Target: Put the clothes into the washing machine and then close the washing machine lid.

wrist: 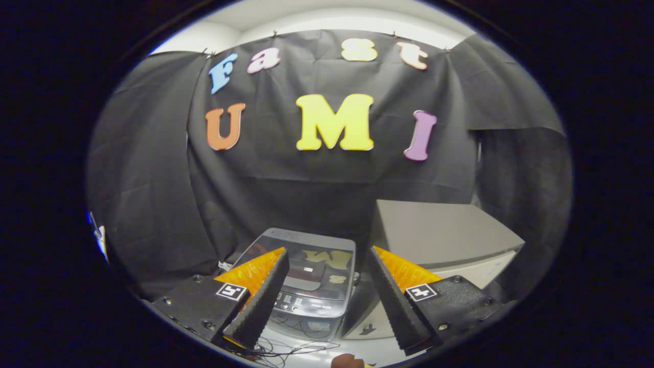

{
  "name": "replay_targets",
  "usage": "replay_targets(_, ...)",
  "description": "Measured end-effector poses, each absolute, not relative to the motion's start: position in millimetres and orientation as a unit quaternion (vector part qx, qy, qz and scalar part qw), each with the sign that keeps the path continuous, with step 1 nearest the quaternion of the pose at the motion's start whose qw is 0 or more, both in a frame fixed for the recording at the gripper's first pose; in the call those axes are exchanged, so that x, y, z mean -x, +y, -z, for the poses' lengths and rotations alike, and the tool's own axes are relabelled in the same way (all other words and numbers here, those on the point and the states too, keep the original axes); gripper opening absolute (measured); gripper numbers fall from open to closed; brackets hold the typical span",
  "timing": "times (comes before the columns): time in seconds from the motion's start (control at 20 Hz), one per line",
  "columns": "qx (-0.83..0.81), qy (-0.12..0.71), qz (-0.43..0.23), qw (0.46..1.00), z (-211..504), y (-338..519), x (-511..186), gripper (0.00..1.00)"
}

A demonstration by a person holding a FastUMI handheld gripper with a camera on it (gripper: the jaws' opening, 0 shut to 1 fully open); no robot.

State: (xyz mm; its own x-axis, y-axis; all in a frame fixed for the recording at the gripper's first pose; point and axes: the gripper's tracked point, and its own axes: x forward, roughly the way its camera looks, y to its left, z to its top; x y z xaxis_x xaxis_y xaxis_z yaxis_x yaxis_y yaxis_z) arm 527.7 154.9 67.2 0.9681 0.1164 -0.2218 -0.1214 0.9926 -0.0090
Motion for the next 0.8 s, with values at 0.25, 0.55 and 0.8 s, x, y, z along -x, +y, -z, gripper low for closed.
replay_targets(0.25,0.034,0.068,-0.022,0.997,-87,106,-503,0.98)
replay_targets(0.55,0.073,0.039,-0.021,0.996,-96,80,-485,0.98)
replay_targets(0.8,0.065,0.044,-0.045,0.996,-89,75,-477,0.99)
